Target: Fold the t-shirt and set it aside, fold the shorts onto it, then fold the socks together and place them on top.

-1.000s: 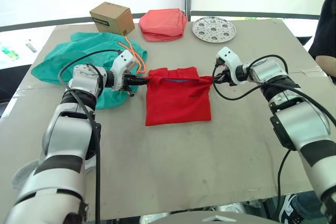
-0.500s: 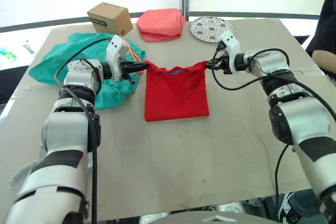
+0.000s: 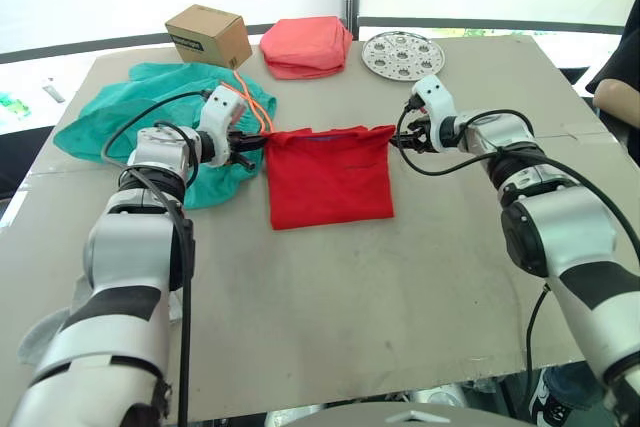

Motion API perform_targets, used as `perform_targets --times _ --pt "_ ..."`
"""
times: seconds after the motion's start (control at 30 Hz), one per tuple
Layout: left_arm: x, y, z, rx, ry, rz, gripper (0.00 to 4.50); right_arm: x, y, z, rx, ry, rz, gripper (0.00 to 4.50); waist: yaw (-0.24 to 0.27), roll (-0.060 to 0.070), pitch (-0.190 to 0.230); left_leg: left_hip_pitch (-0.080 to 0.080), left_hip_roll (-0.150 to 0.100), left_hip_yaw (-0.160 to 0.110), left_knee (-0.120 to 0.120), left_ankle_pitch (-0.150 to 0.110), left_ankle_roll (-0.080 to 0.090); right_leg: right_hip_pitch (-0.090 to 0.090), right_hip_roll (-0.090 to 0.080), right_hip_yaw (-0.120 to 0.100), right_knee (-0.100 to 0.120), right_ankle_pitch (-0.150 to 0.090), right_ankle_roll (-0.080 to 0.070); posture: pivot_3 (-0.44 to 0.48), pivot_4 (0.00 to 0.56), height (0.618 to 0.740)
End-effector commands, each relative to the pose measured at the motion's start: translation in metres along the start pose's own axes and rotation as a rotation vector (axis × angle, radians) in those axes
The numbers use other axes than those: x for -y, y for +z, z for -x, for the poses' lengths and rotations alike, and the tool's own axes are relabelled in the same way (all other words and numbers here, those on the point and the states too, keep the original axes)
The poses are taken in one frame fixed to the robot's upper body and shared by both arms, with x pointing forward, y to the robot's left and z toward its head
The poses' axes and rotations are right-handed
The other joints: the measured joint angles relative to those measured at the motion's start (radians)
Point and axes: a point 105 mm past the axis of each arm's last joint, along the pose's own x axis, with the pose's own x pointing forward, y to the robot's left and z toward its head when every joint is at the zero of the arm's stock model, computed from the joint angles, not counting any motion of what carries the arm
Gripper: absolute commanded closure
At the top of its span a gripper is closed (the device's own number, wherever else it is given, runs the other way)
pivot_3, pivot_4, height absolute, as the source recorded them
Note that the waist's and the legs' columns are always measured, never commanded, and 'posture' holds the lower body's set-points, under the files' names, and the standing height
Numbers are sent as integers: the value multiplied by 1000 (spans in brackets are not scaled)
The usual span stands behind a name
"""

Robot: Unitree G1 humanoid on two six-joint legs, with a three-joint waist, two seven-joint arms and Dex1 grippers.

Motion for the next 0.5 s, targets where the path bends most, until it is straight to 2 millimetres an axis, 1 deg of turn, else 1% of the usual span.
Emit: perform_targets --times 0.03,0.1,0.13,0.17,0.2,0.27,0.3,0.37,0.43,0.5 --pt "-2 35 17 173 -63 12 3060 7 34 16 123 12 118 1057 0 0 0 0 0 0 0 0 0 0 0 0 0 0 0 0 150 740" --pt "-4 42 25 239 -75 18 3060 4 44 23 179 62 140 1057 0 0 0 0 0 0 0 0 0 0 0 0 0 0 0 0 150 740" --pt "-6 46 29 277 -78 49 3018 1 51 25 223 88 126 1696 -1 0 0 0 0 0 0 0 0 0 0 0 0 0 0 0 150 740" --pt "-3 47 33 302 -124 69 3018 -5 55 27 249 134 121 1828 -1 0 0 0 0 0 0 0 0 0 0 0 0 0 0 0 150 740" --pt "1 48 35 323 -170 79 3624 -13 56 27 264 181 128 2398 -1 0 0 0 0 0 0 0 0 0 0 0 0 0 0 0 150 740" --pt "6 45 37 339 -208 76 4216 -24 53 22 270 220 142 3229 -2 0 0 0 0 0 0 0 0 0 0 0 0 0 0 0 150 740" --pt "8 41 37 340 -219 73 4500 -29 50 18 270 224 142 3731 -2 0 0 1 0 1 0 0 0 1 0 1 0 0 0 0 150 740" --pt "13 35 35 349 -232 91 4500 -39 42 8 264 224 145 4469 -2 1 0 2 0 1 0 0 0 1 0 2 1 0 0 0 150 740" --pt "22 27 33 356 -237 76 4500 -47 36 -3 265 203 133 4469 -2 1 0 2 0 1 0 0 0 1 0 3 1 0 0 0 150 740" --pt "36 19 33 381 -238 60 4500 -53 34 -16 293 133 75 4469 -2 1 0 2 0 1 0 0 0 0 -1 6 1 0 0 0 150 740"
